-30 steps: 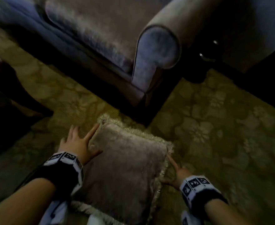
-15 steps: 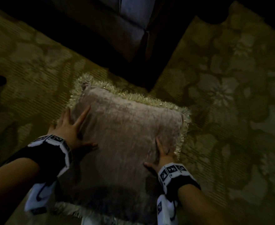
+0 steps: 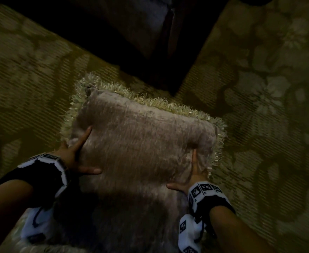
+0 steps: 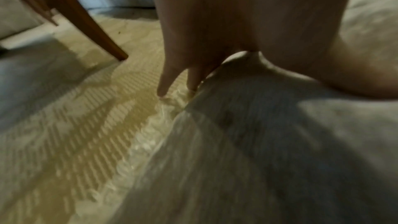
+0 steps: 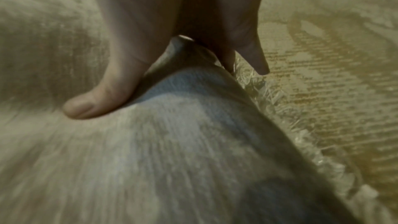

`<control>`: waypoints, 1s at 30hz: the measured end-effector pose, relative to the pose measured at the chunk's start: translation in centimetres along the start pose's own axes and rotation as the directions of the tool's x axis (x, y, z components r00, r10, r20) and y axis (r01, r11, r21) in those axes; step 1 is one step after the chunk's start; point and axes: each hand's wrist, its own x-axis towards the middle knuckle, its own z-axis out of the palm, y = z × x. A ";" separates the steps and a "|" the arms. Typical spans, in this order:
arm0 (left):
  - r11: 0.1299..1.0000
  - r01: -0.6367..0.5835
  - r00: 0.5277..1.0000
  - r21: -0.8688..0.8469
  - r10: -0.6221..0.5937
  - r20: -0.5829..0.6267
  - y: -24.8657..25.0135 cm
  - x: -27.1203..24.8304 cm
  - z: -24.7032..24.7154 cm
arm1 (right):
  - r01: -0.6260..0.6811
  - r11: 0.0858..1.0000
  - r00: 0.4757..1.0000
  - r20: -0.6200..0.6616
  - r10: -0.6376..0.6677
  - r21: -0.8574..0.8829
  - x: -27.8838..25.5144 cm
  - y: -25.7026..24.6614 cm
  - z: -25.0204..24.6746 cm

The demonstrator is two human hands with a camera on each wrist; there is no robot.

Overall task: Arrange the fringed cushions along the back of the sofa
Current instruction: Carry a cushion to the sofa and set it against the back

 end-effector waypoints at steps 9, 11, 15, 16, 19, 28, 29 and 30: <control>0.968 -0.238 0.952 -0.079 0.216 -0.218 -3.4 1.3 2.5 | 0.148 0.973 0.988 -0.068 -0.138 0.177 1.1 1.7 0.2; 0.953 -0.292 0.937 -0.077 0.269 -0.223 -2.7 0.0 1.8 | 0.231 0.948 0.969 -0.141 -0.204 0.219 0.7 2.5 0.2; 0.961 -0.273 0.953 -0.045 0.263 -0.152 -1.4 -2.9 0.0 | 0.238 0.928 0.969 -0.142 -0.204 0.286 -0.7 2.2 -0.2; 0.967 -0.253 0.958 -0.029 0.246 -0.148 -0.9 -3.7 -0.4 | 0.243 0.920 0.967 -0.151 -0.204 0.309 -1.3 1.9 -0.6; 0.973 -0.231 0.953 -0.013 0.223 -0.203 0.1 -6.4 -1.7 | 0.282 0.904 0.954 -0.196 -0.227 0.321 -4.2 1.1 -1.9; 0.944 -0.302 0.855 -0.130 0.208 -0.474 5.2 -19.4 -13.4 | 0.484 0.836 0.848 -0.372 -0.376 0.258 -17.3 -5.8 -14.8; 0.939 -0.318 0.841 -0.129 0.217 -0.495 6.0 -21.3 -15.3 | 0.507 0.827 0.835 -0.378 -0.401 0.244 -19.2 -6.9 -16.9; 0.930 -0.342 0.821 -0.133 0.227 -0.524 6.7 -23.2 -17.0 | 0.526 0.820 0.821 -0.387 -0.420 0.226 -21.5 -7.9 -19.4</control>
